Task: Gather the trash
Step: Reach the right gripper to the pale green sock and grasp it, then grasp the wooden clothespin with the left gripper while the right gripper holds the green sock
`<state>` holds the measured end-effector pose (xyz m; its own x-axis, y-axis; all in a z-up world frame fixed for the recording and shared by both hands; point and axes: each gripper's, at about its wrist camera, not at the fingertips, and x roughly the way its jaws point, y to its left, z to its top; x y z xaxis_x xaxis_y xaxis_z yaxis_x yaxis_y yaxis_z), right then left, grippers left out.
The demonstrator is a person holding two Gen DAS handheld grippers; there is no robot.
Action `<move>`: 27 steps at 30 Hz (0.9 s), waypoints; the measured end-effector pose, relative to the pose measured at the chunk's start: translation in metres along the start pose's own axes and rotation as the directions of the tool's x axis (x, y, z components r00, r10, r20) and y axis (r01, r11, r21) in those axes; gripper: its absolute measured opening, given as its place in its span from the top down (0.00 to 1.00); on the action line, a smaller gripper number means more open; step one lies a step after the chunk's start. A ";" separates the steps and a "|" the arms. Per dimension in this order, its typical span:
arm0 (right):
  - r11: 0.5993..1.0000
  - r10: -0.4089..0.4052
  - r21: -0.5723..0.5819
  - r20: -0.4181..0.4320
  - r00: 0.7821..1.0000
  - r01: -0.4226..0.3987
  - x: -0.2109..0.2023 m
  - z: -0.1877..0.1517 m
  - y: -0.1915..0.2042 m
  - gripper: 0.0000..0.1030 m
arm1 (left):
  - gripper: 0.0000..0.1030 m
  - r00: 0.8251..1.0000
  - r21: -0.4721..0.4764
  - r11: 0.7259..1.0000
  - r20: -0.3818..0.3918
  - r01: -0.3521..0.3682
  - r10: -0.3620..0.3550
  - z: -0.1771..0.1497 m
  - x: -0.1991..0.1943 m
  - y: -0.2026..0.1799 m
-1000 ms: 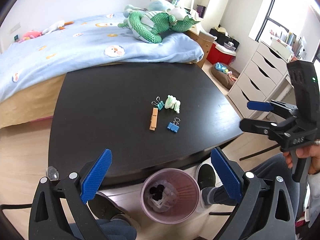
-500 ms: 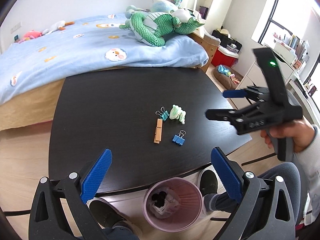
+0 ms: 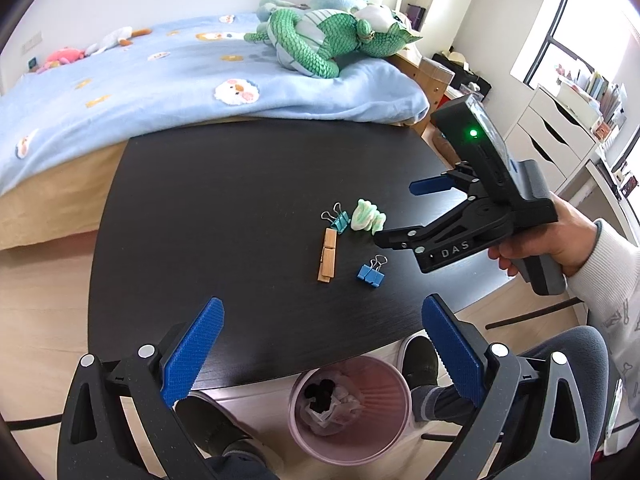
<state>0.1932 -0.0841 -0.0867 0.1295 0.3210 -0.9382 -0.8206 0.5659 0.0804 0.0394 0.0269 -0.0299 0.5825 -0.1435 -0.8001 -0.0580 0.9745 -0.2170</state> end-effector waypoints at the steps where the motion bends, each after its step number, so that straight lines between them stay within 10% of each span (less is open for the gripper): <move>1: 1.000 0.003 0.004 -0.001 1.000 -0.003 0.003 0.001 -0.001 0.12 | 0.07 1.000 -0.008 1.000 -0.003 0.006 -0.006 0.000 0.001 0.001; 21: 1.000 0.001 -0.013 -0.051 0.999 -0.002 0.032 0.011 -0.003 0.75 | 0.07 1.000 -0.009 1.000 -0.021 0.021 -0.021 0.003 0.014 0.000; 27: 1.000 0.003 0.019 -0.020 1.000 -0.003 0.020 0.003 -0.005 0.76 | 0.07 1.000 0.010 1.000 -0.020 0.016 -0.016 0.008 0.017 -0.004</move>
<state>0.2016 -0.0777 -0.1045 0.1157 0.3075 -0.9445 -0.8105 0.5789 0.0892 0.0563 0.0222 -0.0379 0.5666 -0.1627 -0.8078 -0.0400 0.9737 -0.2242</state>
